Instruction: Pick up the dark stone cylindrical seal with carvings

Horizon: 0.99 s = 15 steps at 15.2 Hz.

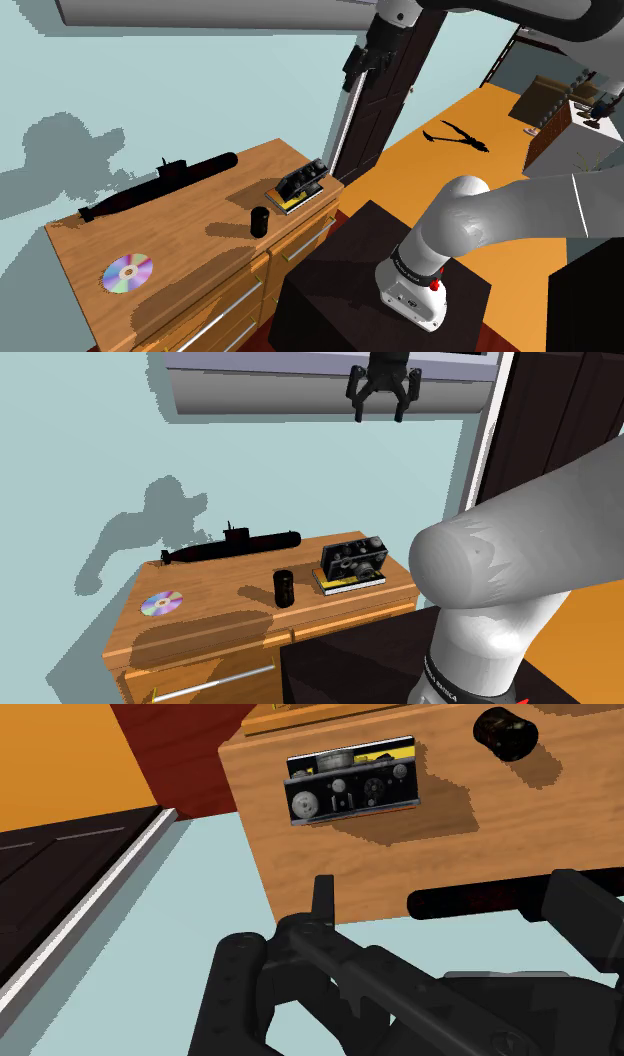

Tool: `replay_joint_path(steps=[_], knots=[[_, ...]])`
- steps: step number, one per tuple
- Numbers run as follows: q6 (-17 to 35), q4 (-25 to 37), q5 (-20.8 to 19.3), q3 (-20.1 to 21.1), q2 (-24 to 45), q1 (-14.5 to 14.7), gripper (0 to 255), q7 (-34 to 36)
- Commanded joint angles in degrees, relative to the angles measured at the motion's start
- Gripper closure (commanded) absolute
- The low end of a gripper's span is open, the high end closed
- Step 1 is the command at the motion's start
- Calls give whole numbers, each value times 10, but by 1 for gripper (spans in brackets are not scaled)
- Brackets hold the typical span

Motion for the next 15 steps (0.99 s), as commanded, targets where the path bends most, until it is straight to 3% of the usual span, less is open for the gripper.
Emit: replay_joint_path(steps=[1,8,15], knots=[[0,0,0,0,0,0,0,0],[108,-98,18,48,22,14,0,54],[226,-165,33,99,86,31,0,111]])
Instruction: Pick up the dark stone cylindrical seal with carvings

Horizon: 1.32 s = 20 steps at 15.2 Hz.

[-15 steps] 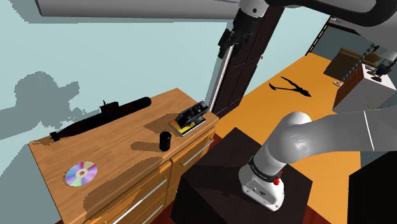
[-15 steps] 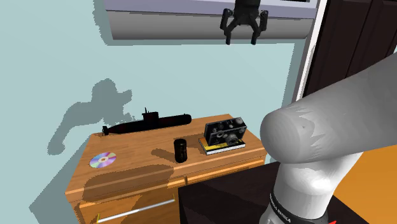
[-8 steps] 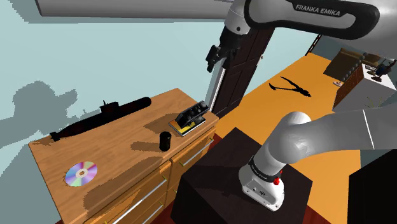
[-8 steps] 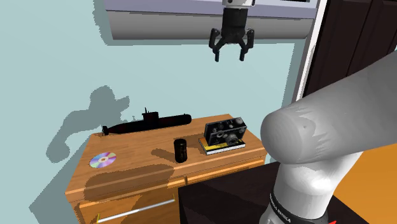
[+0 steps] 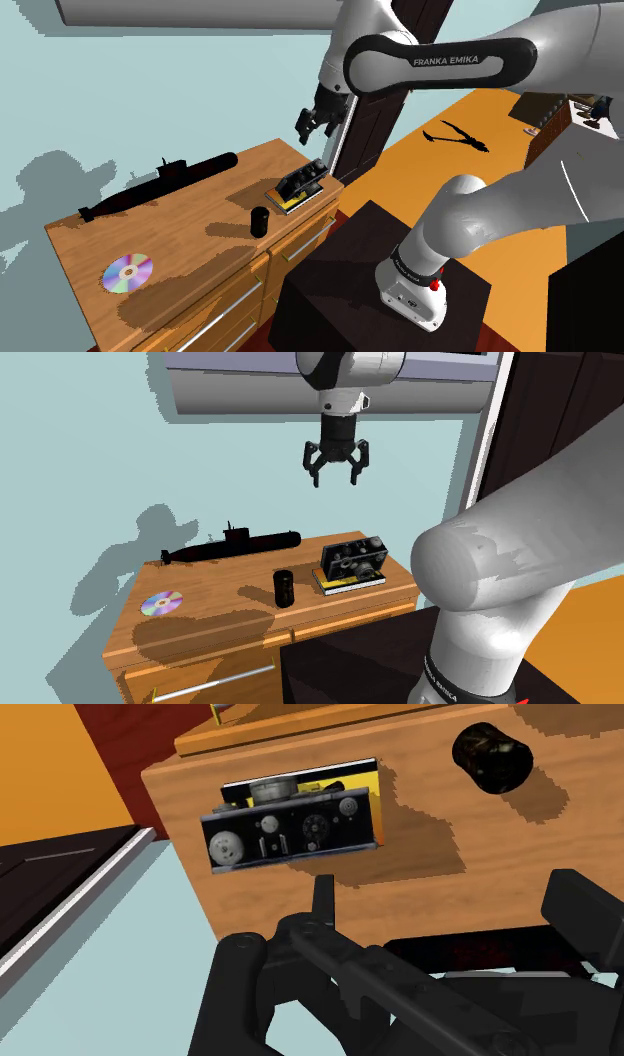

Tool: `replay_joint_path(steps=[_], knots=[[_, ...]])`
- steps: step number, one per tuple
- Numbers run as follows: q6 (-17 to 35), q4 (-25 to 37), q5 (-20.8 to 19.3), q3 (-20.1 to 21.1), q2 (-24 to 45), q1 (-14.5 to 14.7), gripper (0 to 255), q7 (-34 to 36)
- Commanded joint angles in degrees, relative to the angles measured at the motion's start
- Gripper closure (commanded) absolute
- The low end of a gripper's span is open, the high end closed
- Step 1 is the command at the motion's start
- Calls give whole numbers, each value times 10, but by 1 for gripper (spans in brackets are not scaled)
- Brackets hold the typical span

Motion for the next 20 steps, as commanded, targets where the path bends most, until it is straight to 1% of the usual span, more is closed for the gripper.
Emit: replay_joint_path(steps=[1,7,10,12,14,16,18,20], knots=[[38,-17,3,15,24,4,0,17],[146,-41,2,63,119,10,0,73],[198,-42,-9,89,178,9,0,108],[232,-38,-23,106,221,6,0,135],[264,-31,-45,121,266,2,0,167],[293,-21,-76,135,314,-2,0,205],[319,-6,-116,143,363,-3,0,248],[340,12,-163,143,414,2,0,296]])
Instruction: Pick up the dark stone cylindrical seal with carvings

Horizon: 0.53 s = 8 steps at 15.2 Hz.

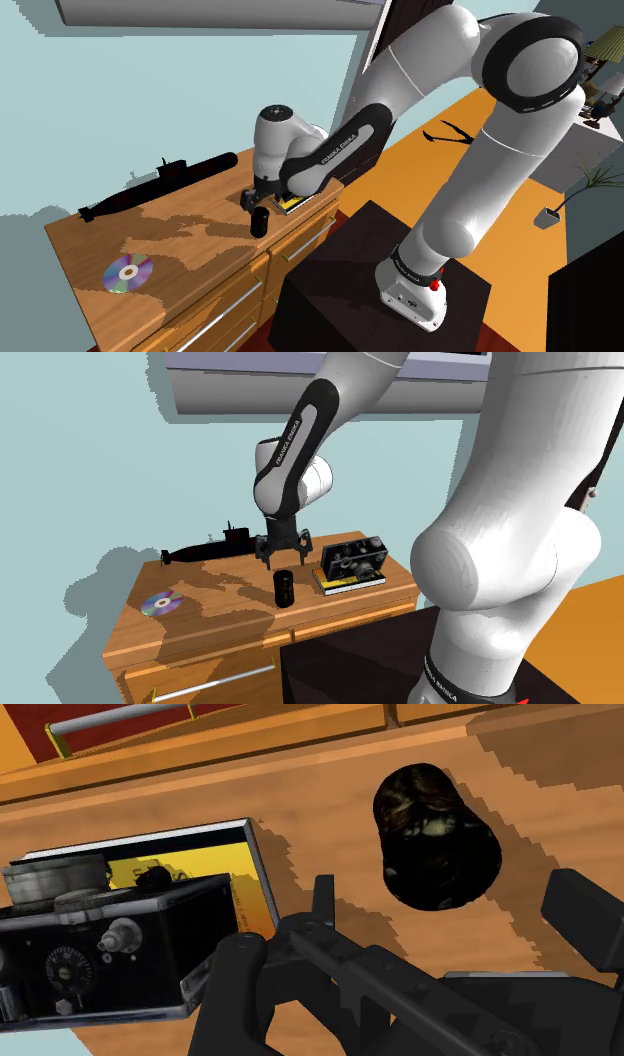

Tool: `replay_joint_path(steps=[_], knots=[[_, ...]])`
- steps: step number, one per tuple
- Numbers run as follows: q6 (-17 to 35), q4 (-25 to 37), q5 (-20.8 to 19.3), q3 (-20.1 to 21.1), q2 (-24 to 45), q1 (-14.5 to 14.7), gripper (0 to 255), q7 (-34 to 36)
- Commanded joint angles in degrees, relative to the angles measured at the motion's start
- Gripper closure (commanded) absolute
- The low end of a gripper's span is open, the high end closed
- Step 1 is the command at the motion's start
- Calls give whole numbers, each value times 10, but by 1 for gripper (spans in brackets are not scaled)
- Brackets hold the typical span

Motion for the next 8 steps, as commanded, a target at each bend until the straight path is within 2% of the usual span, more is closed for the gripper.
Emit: replay_joint_path(steps=[1,8], knots=[[13,11,-29,-1,31,5,0,30],[64,17,-105,-30,96,20,0,89]])
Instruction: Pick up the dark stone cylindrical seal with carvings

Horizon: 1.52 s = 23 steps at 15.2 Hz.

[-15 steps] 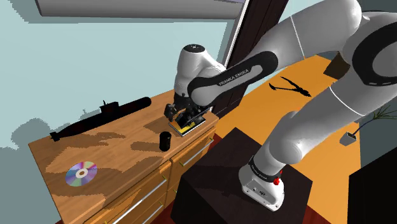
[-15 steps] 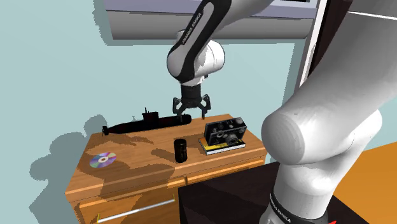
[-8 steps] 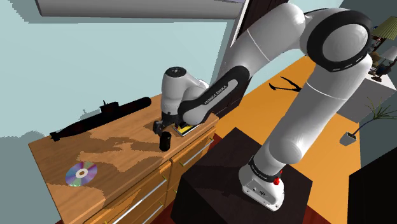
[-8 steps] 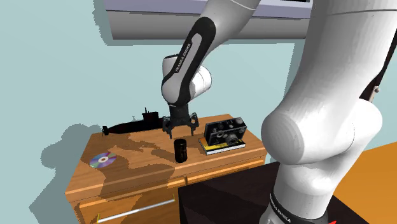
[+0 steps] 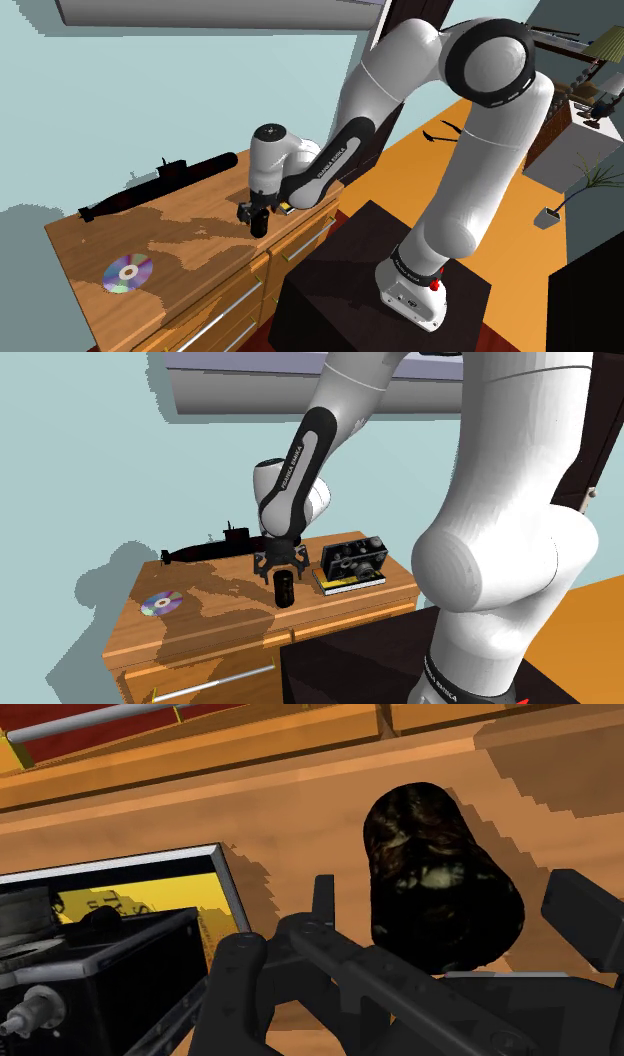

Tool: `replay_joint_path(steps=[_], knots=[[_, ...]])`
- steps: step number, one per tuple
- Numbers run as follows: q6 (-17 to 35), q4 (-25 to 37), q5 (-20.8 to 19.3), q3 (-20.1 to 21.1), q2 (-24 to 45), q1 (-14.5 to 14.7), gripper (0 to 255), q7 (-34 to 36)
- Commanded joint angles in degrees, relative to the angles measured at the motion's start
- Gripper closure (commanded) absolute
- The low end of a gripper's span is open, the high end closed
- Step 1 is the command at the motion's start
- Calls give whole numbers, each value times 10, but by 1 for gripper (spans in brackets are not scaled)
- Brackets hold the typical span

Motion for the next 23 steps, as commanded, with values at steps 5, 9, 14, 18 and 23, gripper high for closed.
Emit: replay_joint_path(steps=[5,9,14,18,23], knots=[[8,2,-12,-6,10,3,255,9],[8,2,-12,-6,10,3,255,9],[-4,0,7,3,-6,-3,255,-6],[-31,-3,47,19,-40,-12,255,-37],[-67,-3,92,31,-82,-16,255,-73]])
